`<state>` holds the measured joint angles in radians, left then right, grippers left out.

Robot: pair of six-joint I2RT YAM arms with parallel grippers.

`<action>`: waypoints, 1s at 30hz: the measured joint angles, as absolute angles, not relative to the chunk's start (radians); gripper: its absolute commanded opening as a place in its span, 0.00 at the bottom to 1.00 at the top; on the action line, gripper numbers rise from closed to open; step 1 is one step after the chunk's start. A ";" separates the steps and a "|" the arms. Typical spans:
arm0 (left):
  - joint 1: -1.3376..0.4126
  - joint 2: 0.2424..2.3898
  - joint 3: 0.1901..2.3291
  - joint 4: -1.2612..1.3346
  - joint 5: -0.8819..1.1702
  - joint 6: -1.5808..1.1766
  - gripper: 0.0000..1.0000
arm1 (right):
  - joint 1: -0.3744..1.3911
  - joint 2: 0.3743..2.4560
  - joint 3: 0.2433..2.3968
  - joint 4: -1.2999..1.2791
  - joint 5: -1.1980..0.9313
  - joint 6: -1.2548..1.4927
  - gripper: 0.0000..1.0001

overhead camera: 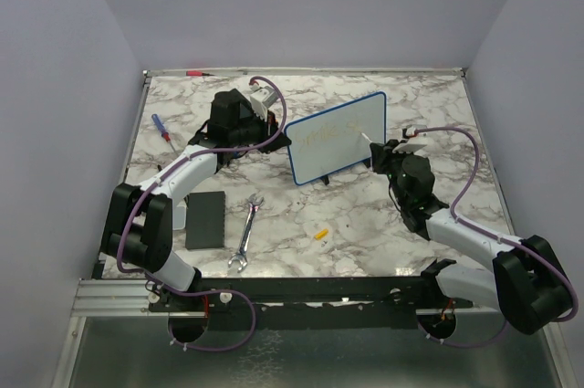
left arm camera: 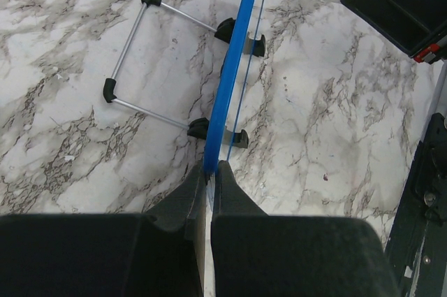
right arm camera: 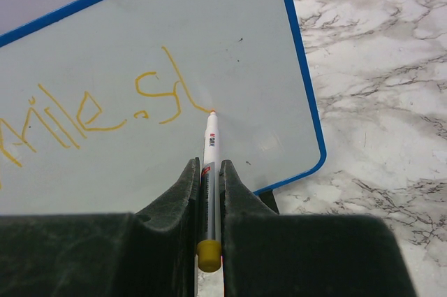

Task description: Write a sentence on the whiteboard

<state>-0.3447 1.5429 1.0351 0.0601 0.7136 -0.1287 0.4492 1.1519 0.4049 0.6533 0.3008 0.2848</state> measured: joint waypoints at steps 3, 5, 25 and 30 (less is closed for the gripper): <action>-0.345 1.542 1.035 0.060 0.714 -0.129 0.00 | 0.450 1.150 0.406 0.652 0.302 0.277 0.01; -0.346 1.542 1.035 0.060 0.714 -0.128 0.00 | 0.449 1.143 0.406 0.648 0.303 0.272 0.01; -0.348 1.542 1.035 0.059 0.713 -0.126 0.00 | 0.449 1.082 0.439 0.625 0.302 0.247 0.01; -0.348 1.542 1.035 0.059 0.713 -0.125 0.00 | 0.449 1.107 0.445 0.626 0.302 0.241 0.01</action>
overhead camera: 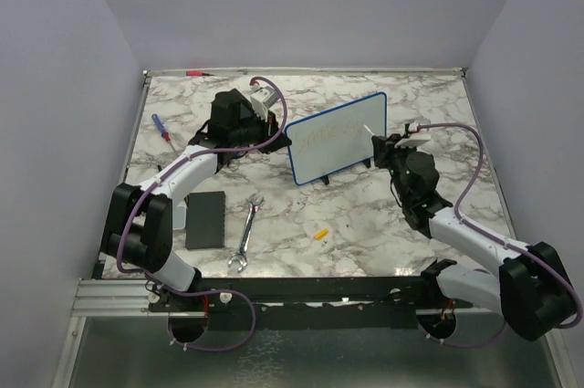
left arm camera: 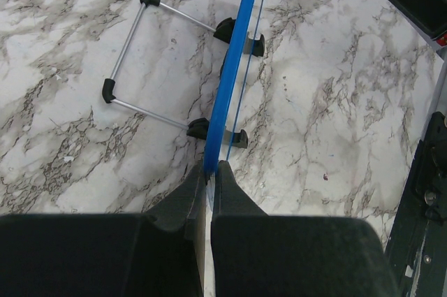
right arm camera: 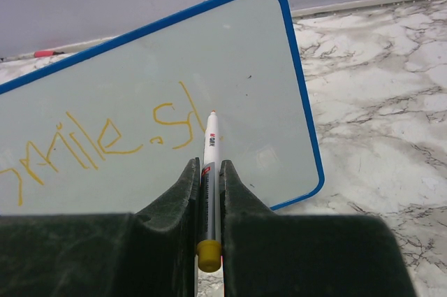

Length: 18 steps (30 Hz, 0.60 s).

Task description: Write a sentence on the whiteboard

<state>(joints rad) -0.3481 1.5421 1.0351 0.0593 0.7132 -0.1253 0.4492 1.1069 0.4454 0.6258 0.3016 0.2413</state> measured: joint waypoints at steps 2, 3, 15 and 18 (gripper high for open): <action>-0.348 1.542 1.035 0.059 0.714 -0.125 0.00 | 0.449 1.116 0.452 0.626 0.302 0.240 0.01; -0.348 1.542 1.035 0.059 0.714 -0.125 0.00 | 0.449 1.120 0.455 0.627 0.302 0.238 0.01; -0.349 1.541 1.035 0.059 0.714 -0.126 0.00 | 0.449 1.156 0.471 0.635 0.298 0.227 0.01; -0.349 1.541 1.035 0.059 0.714 -0.126 0.00 | 0.449 1.159 0.473 0.636 0.290 0.221 0.01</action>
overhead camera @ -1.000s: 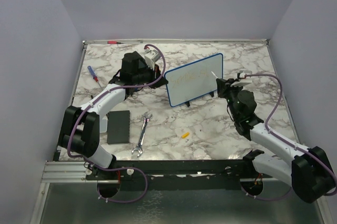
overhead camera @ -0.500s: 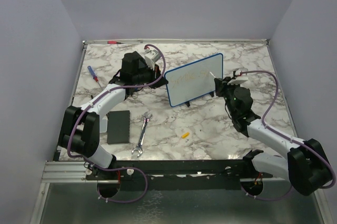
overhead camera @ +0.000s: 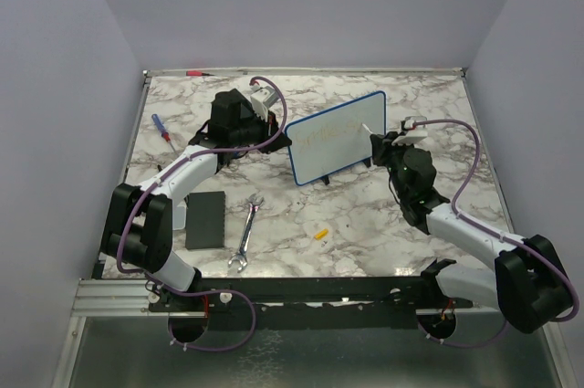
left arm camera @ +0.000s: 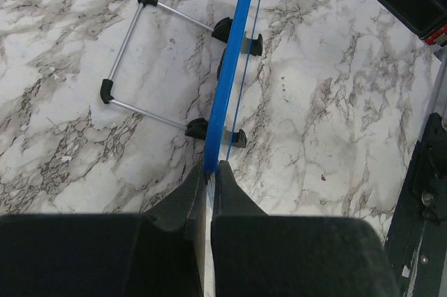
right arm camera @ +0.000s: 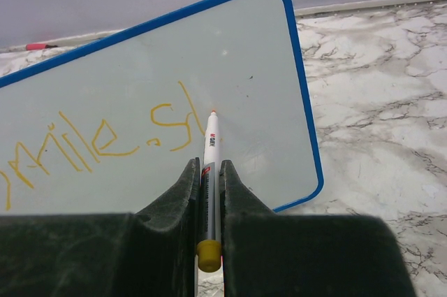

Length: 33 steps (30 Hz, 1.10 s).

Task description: Write a sentence on the whiteboard

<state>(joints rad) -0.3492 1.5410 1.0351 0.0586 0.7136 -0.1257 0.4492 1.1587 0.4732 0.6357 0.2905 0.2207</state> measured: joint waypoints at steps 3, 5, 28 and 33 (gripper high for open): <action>-0.349 1.541 1.035 0.059 0.713 -0.125 0.00 | 0.449 1.159 0.473 0.638 0.278 0.215 0.01; -0.349 1.541 1.035 0.059 0.713 -0.126 0.00 | 0.449 1.159 0.473 0.639 0.272 0.212 0.01; -0.350 1.541 1.035 0.058 0.714 -0.125 0.00 | 0.445 1.118 0.468 0.639 0.220 0.213 0.01; -0.351 1.541 1.035 0.058 0.714 -0.125 0.00 | 0.445 1.049 0.466 0.614 0.272 0.224 0.01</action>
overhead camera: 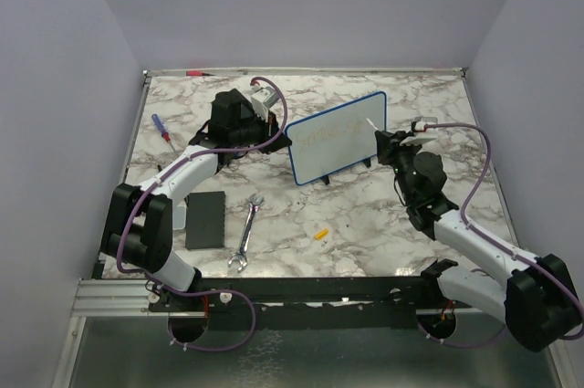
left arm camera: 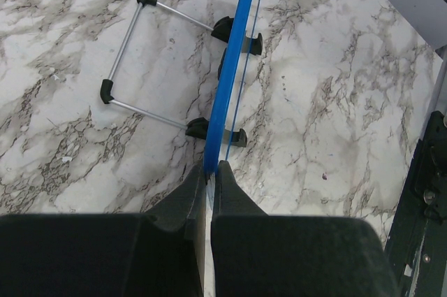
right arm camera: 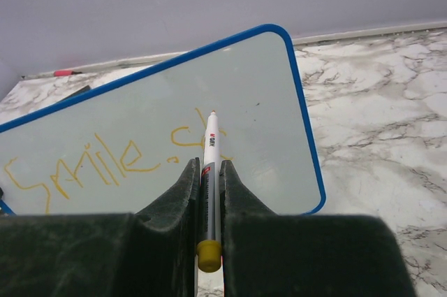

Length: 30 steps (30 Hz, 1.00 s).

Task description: Write a sentence on the whiteboard

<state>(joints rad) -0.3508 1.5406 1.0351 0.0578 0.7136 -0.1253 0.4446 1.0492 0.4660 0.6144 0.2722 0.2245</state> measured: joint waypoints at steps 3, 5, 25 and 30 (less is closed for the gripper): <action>-0.351 1.541 1.035 0.058 0.714 -0.125 0.00 | 0.443 1.047 0.466 0.595 0.295 0.224 0.01; -0.351 1.541 1.035 0.058 0.714 -0.125 0.00 | 0.434 1.052 0.466 0.588 0.297 0.225 0.01; -0.351 1.541 1.035 0.057 0.713 -0.125 0.00 | 0.390 1.152 0.471 0.596 0.262 0.234 0.01; -0.351 1.541 1.035 0.057 0.713 -0.125 0.00 | 0.390 1.156 0.474 0.603 0.250 0.234 0.01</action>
<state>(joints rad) -0.3511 1.5410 1.0351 0.0574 0.7132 -0.1253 0.3904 1.1561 0.4744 0.6029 0.2501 0.2337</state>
